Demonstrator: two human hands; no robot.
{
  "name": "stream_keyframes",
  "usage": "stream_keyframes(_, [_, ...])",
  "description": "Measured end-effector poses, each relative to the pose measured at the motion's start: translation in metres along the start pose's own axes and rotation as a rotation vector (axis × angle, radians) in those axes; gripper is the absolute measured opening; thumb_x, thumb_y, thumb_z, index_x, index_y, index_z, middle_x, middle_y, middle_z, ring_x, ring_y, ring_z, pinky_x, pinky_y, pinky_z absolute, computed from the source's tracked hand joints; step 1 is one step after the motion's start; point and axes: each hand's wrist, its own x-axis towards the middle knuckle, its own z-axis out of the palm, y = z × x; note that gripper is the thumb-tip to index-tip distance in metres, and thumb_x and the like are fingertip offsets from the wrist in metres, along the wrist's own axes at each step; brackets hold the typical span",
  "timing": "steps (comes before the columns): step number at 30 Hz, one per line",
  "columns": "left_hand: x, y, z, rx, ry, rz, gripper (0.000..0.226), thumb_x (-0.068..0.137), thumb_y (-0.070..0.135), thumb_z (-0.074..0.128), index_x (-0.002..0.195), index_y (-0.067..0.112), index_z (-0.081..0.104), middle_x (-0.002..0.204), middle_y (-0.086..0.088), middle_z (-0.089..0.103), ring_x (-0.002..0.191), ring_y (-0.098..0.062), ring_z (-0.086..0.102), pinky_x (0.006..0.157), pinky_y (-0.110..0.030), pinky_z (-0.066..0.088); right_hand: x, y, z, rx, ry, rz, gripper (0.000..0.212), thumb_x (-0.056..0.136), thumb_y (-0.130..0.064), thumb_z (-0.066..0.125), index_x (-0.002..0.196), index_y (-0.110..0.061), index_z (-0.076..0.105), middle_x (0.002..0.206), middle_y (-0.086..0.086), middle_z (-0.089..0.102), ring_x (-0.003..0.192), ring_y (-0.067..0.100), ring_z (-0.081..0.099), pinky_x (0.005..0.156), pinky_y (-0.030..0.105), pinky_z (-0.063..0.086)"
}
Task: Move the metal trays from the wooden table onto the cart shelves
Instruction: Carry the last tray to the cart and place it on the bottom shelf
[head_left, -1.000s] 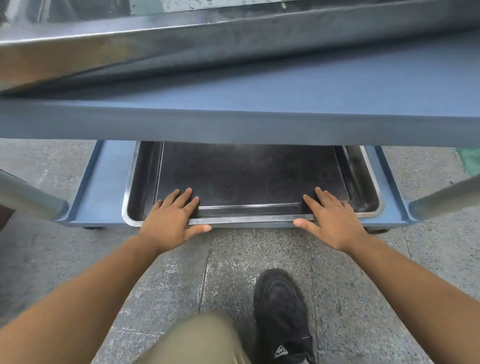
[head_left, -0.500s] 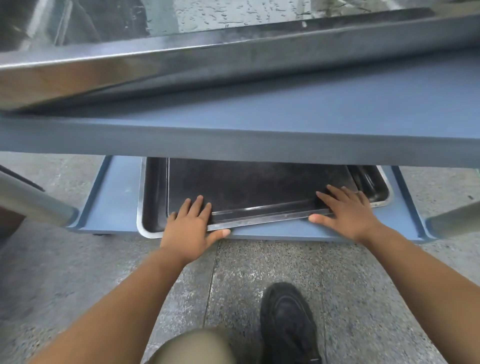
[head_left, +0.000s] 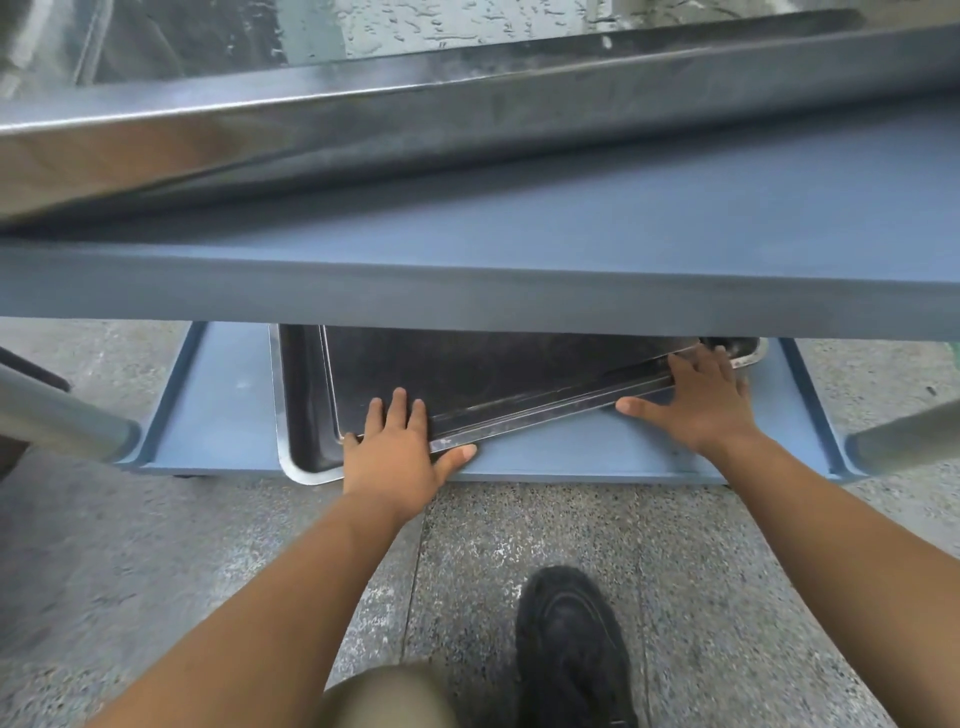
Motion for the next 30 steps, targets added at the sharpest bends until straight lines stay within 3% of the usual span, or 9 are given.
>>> stream_keyframes(6, [0.000,-0.001,-0.005,-0.028,-0.056,0.004,0.119,0.061,0.094,0.002,0.156,0.022,0.012,0.165,0.000,-0.001,0.151,-0.028,0.000,0.115,-0.060,0.021,-0.005,-0.002,-0.005,-0.008,-0.030,0.002,0.119,0.060,-0.096,0.033,0.152,-0.021,0.027,0.163,0.007,0.009,0.151,0.028,-0.005,0.118,0.059,0.008])
stream_keyframes(10, [0.000,-0.003,-0.026,-0.115,-0.208,-0.007,0.112,0.069,0.092,0.020,0.156,0.021,0.014,0.165,0.001,-0.001,0.151,-0.027,-0.002,0.114,-0.064,0.019,-0.026,-0.017,-0.012,0.019,0.034,0.029,0.099,0.079,-0.075,0.050,0.150,-0.011,0.024,0.158,0.019,0.021,0.148,0.036,0.011,0.117,0.056,0.019])
stream_keyframes(14, [-0.026,0.000,-0.054,-0.059,-0.217,0.047,0.091,0.082,0.079,0.036,0.151,0.020,0.028,0.161,-0.005,0.019,0.147,-0.033,0.018,0.111,-0.064,0.026,-0.064,-0.035,-0.032,0.061,-0.049,-0.022,0.083,0.086,-0.057,0.058,0.146,-0.006,0.031,0.152,0.020,0.031,0.142,0.036,0.026,0.112,0.047,0.033])
stream_keyframes(17, [-0.066,0.004,-0.080,-0.088,-0.145,0.106,0.065,0.091,0.061,0.048,0.139,0.016,0.046,0.143,-0.009,0.048,0.130,-0.032,0.045,0.105,-0.055,0.040,-0.100,-0.050,-0.059,0.155,-0.193,-0.013,0.063,0.091,-0.047,0.056,0.137,-0.006,0.044,0.140,0.019,0.047,0.128,0.036,0.046,0.101,0.043,0.044])
stream_keyframes(21, [-0.130,0.005,-0.131,-0.278,-0.168,0.137,0.041,0.095,0.035,0.055,0.121,0.004,0.058,0.121,-0.016,0.065,0.109,-0.032,0.061,0.093,-0.040,0.051,-0.160,-0.071,-0.112,0.230,-0.298,-0.037,0.041,0.093,-0.042,0.055,0.116,-0.008,0.060,0.118,0.014,0.063,0.108,0.033,0.058,0.087,0.037,0.049])
stream_keyframes(25, [-0.193,0.007,-0.207,-0.274,-0.124,0.162,0.029,0.094,0.026,0.055,0.113,0.005,0.064,0.112,-0.014,0.068,0.104,-0.031,0.063,0.085,-0.035,0.051,-0.229,-0.088,-0.194,0.295,-0.338,-0.083,0.032,0.091,-0.042,0.059,0.101,-0.012,0.067,0.094,0.006,0.065,0.097,0.028,0.062,0.075,0.032,0.046])
stream_keyframes(30, [-0.262,0.015,-0.320,-0.257,-0.078,0.191,0.022,0.095,0.029,0.052,0.103,0.013,0.064,0.102,-0.007,0.068,0.094,-0.029,0.063,0.082,-0.039,0.053,-0.306,-0.102,-0.320,0.276,-0.321,-0.137,0.029,0.092,-0.039,0.058,0.105,-0.015,0.069,0.103,0.005,0.067,0.098,0.024,0.058,0.077,0.030,0.042])
